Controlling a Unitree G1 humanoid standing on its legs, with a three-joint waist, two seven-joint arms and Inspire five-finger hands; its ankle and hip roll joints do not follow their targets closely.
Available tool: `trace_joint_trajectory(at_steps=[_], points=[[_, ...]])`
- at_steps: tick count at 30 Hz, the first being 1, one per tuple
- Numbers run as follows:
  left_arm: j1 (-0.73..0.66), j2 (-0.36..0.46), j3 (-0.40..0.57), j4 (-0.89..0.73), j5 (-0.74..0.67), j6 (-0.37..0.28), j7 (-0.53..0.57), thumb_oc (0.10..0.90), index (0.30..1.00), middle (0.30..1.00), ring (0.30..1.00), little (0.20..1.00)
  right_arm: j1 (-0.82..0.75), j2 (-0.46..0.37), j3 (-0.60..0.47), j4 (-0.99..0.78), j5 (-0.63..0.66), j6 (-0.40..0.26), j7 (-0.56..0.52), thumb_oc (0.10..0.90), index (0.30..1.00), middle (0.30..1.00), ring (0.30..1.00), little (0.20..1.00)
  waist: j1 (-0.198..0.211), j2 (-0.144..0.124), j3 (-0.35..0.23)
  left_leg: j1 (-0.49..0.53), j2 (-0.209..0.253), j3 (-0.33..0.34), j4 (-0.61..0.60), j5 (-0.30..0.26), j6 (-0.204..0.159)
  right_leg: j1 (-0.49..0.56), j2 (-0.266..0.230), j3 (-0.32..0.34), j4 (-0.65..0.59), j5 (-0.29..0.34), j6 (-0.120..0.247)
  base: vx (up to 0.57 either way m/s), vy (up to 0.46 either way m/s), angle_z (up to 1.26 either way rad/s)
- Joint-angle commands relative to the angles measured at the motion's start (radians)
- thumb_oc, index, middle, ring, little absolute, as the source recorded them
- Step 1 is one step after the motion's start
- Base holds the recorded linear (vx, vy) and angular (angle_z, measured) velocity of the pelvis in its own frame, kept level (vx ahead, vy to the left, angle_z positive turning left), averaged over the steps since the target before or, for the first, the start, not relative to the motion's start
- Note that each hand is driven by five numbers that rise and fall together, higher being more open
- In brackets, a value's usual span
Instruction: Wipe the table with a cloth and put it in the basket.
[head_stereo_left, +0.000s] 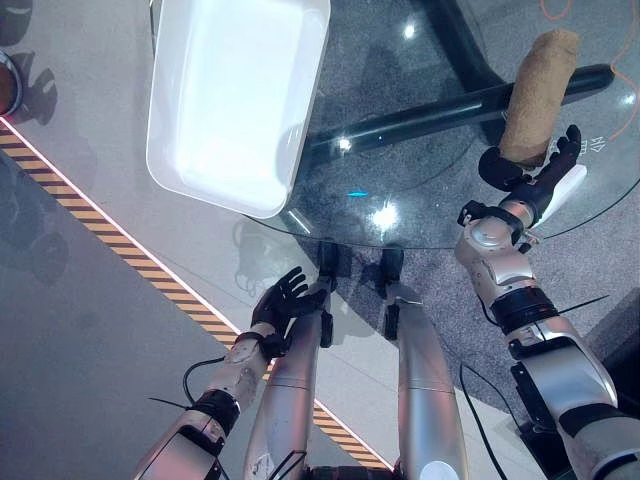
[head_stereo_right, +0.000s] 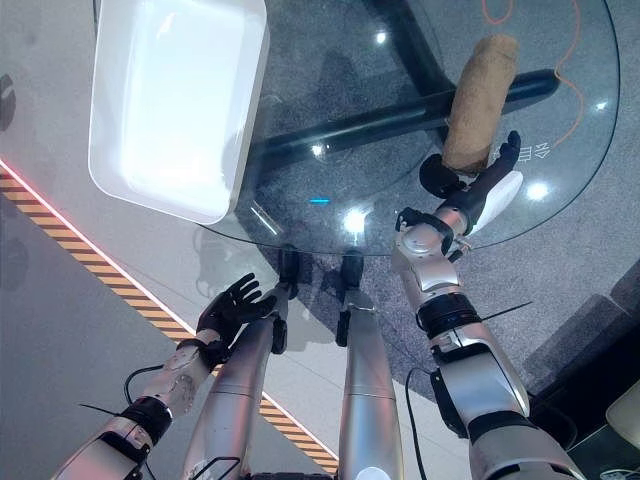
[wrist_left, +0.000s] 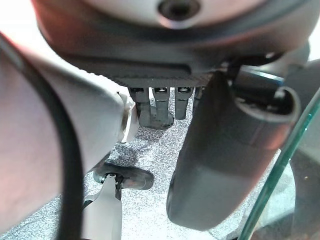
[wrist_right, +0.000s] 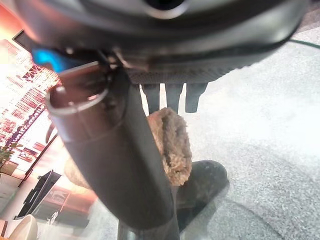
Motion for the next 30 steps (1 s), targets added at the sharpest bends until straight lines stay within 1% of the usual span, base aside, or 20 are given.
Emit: trace_joint_trajectory(at_steps=[1,5,12,17,18,20,21,22,26,30], points=[[0.081,-0.042,-0.090,-0.022,-0.013,0.031,-0.009,0.800,0.900,0.900,0.900,0.900,-0.051,-0.143,0.000,-0.031,-0.018,-0.040,-0.018,0.800,0.900,0.900,0.900,0.900,0.008,0.042,-0.023,-0.061,-0.024,-0.037,0.186,-0.125,0.033,-0.006,0.024,-0.012,-0.140,0.128,0.046,0.00,0.000,0.00],[0.088,-0.033,-0.098,-0.038,-0.016,0.040,-0.007,0.800,0.900,0.900,0.900,0.900,-0.078,-0.165,0.009,-0.011,-0.036,-0.022,-0.013,0.800,0.900,0.900,0.900,0.900,0.015,0.042,-0.023,-0.073,-0.026,-0.045,0.191,-0.129,0.033,-0.018,0.024,-0.015,-0.133,0.127,0.048,0.00,0.000,0.00],[0.089,-0.027,-0.107,-0.038,-0.017,0.032,-0.010,0.800,0.900,0.900,0.900,0.900,-0.132,-0.190,0.035,0.003,-0.038,0.005,-0.008,0.800,0.900,0.900,0.900,0.900,0.022,0.037,-0.023,-0.085,-0.027,-0.052,0.195,-0.128,0.032,-0.026,0.026,-0.019,-0.130,0.125,0.048,0.00,-0.002,0.00],[0.091,-0.020,-0.106,-0.046,-0.020,0.040,-0.012,0.800,0.900,0.900,0.900,0.900,-0.161,-0.199,0.056,0.013,-0.023,0.056,0.028,0.800,0.900,0.900,0.900,0.900,0.027,0.037,-0.023,-0.093,-0.026,-0.055,0.199,-0.129,0.031,-0.032,0.027,-0.021,-0.124,0.119,0.047,0.00,0.000,0.00],[0.088,-0.020,-0.103,-0.043,-0.020,0.041,-0.016,0.800,0.900,0.900,0.900,0.900,-0.166,-0.198,0.063,0.023,-0.007,0.071,0.048,0.668,0.787,0.787,0.787,0.768,0.028,0.037,-0.023,-0.096,-0.026,-0.056,0.199,-0.128,0.030,-0.035,0.027,-0.022,-0.123,0.120,0.046,0.00,0.000,0.00],[0.084,-0.021,-0.102,-0.041,-0.020,0.042,-0.018,0.800,0.900,0.900,0.900,0.900,-0.170,-0.197,0.071,0.034,0.003,0.078,0.061,0.133,0.328,0.328,0.328,0.233,0.029,0.038,-0.023,-0.099,-0.027,-0.057,0.197,-0.126,0.030,-0.036,0.027,-0.022,-0.125,0.120,0.046,0.00,0.006,0.02],[0.083,-0.022,-0.099,-0.041,-0.019,0.042,-0.020,0.800,0.900,0.900,0.900,0.900,-0.170,-0.197,0.074,0.034,0.001,0.086,0.066,0.100,0.300,0.300,0.300,0.200,0.029,0.038,-0.023,-0.101,-0.028,-0.058,0.199,-0.126,0.029,-0.039,0.027,-0.022,-0.123,0.120,0.045,0.01,0.012,0.07],[0.084,-0.020,-0.097,-0.038,-0.018,0.041,-0.026,0.800,0.900,0.900,0.900,0.900,-0.171,-0.197,0.081,0.038,0.012,0.109,0.084,0.100,0.300,0.300,0.300,0.200,0.031,0.038,-0.023,-0.102,-0.028,-0.058,0.199,-0.126,0.028,-0.039,0.027,-0.023,-0.123,0.120,0.046,0.01,0.010,0.08],[0.084,-0.016,-0.095,-0.044,-0.022,0.042,-0.025,0.800,0.900,0.900,0.900,0.900,-0.165,-0.196,0.085,0.043,0.038,0.139,0.101,0.100,0.300,0.300,0.300,0.200,0.031,0.037,-0.023,-0.108,-0.027,-0.059,0.198,-0.125,0.029,-0.045,0.027,-0.023,-0.123,0.120,0.046,0.00,0.004,0.02],[0.087,-0.017,-0.094,-0.041,-0.018,0.033,-0.026,0.800,0.900,0.900,0.900,0.900,-0.148,-0.184,0.085,0.061,0.071,0.171,0.096,0.100,0.300,0.300,0.300,0.200,0.033,0.035,-0.023,-0.108,-0.029,-0.061,0.192,-0.124,0.032,-0.046,0.029,-0.025,-0.127,0.123,0.046,0.00,0.000,0.00]])
